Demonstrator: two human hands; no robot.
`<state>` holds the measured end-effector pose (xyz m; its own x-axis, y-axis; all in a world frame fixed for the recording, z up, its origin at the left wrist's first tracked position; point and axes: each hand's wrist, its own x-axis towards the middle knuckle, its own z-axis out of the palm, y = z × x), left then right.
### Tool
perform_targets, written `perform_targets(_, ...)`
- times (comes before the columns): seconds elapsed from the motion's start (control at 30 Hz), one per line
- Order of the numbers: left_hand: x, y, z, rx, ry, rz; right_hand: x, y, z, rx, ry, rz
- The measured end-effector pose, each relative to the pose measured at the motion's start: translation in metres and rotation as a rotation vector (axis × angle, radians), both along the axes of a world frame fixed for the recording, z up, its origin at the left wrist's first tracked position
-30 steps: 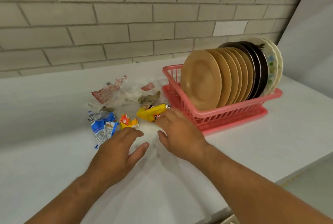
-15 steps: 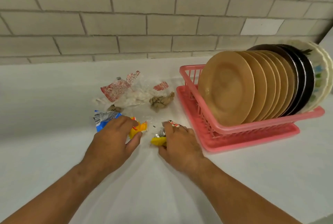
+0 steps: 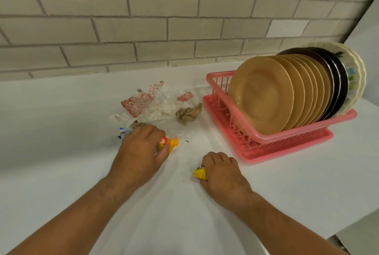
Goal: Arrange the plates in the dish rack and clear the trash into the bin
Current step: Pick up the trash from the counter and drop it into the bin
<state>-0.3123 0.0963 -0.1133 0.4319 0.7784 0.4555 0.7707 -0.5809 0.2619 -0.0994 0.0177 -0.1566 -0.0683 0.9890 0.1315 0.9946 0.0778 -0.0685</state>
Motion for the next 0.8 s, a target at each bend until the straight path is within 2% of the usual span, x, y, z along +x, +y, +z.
perform_targets(0.13, -0.026, 0.004, 0.001, -0.003, -0.083, 0.087, -0.017, -0.004, 0.000, 0.012, -0.036, -0.009)
perform_targets(0.23, -0.047, 0.012, 0.006, -0.052, -0.116, 0.115, -0.020, -0.007, 0.010, -0.129, 0.103, 0.000)
perform_targets(0.37, -0.054, 0.022, 0.009, -0.192, 0.114, 0.028, -0.032, -0.002, 0.022, -0.187, 0.139, -0.007)
perform_targets(0.47, -0.049, 0.017, -0.004, -0.313, 0.259, 0.060, -0.040, -0.003, 0.025, -0.210, 0.163, -0.043)
perform_targets(0.67, -0.046, -0.004, -0.033, -0.367, 0.223, 0.127, -0.039, -0.001, 0.032, -0.149, 0.246, -0.135)
perform_targets(0.8, -0.041, -0.006, -0.032, -0.414, 0.286, 0.176, -0.037, 0.000, 0.037, -0.186, 0.348, -0.198)
